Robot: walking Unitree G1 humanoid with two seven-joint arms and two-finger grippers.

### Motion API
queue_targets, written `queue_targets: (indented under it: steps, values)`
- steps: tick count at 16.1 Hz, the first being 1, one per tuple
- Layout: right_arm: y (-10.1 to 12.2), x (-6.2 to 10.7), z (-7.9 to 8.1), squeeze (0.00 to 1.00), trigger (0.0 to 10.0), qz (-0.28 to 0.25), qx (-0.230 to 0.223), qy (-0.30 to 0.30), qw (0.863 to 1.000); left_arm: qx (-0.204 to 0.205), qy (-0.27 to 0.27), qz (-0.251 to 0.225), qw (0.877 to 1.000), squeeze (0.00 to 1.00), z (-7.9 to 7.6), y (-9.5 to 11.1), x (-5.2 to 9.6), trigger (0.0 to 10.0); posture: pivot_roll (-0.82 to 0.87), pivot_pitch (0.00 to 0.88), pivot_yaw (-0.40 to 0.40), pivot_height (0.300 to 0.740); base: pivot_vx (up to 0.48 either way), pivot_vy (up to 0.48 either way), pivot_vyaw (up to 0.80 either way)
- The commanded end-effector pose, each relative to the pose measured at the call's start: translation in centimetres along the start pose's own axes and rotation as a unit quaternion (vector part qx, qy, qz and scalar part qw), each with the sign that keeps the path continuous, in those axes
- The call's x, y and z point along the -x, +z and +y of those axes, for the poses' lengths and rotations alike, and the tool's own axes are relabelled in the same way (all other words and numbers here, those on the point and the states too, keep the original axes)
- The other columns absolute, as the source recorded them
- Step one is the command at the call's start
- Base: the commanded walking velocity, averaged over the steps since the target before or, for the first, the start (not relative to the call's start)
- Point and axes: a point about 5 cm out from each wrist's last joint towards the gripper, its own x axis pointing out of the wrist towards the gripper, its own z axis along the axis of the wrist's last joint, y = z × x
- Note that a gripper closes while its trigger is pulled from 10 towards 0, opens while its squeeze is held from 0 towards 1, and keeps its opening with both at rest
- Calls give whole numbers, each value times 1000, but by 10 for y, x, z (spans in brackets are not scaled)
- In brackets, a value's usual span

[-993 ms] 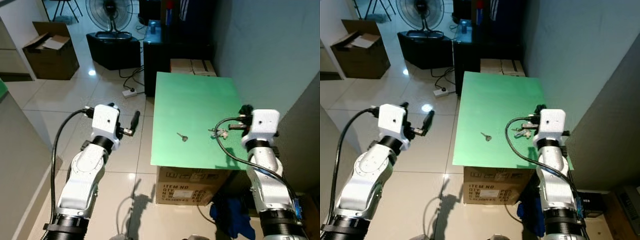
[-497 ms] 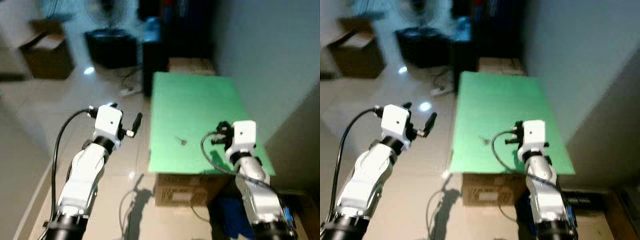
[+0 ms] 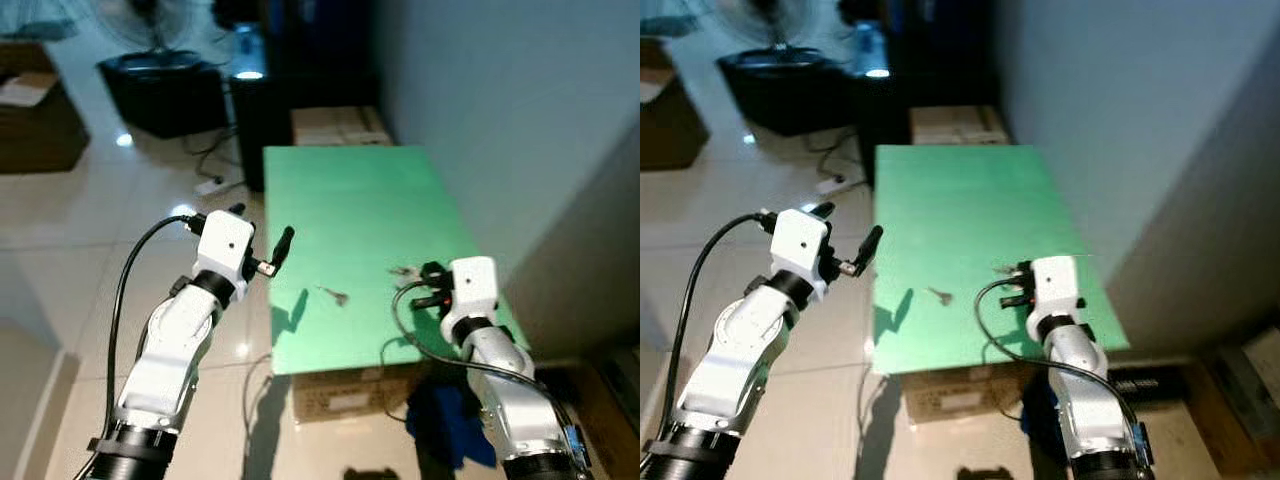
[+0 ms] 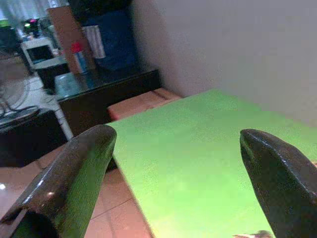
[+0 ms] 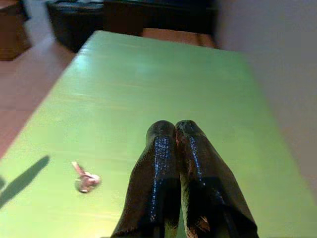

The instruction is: Hang keys on a hook

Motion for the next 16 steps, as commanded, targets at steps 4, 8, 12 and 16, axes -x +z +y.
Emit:
queue_targets:
  steps: [4,8,12,16]
  values:
    - [1,2,-2,0,10000,3,5,5,1000,-3,-2,1,1000,0,0,-1,0,10000,-55,0,-10,740,330,0,0]
    - [-4,3,2,0,10000,17,-19,14,1000,-1,-8,-2,1000,0,-1,0,-4,10000,-63,0,-1,740,327,0,-200]
    - [-8,7,2,0,10000,25,-10,10,1000,0,-14,-1,1000,0,-2,-1,-3,10000,-65,0,6,740,327,0,-556]
    - [-14,10,4,0,10000,44,-3,15,999,11,-41,0,999,0,-8,-2,0,10000,-64,0,7,740,162,0,0]
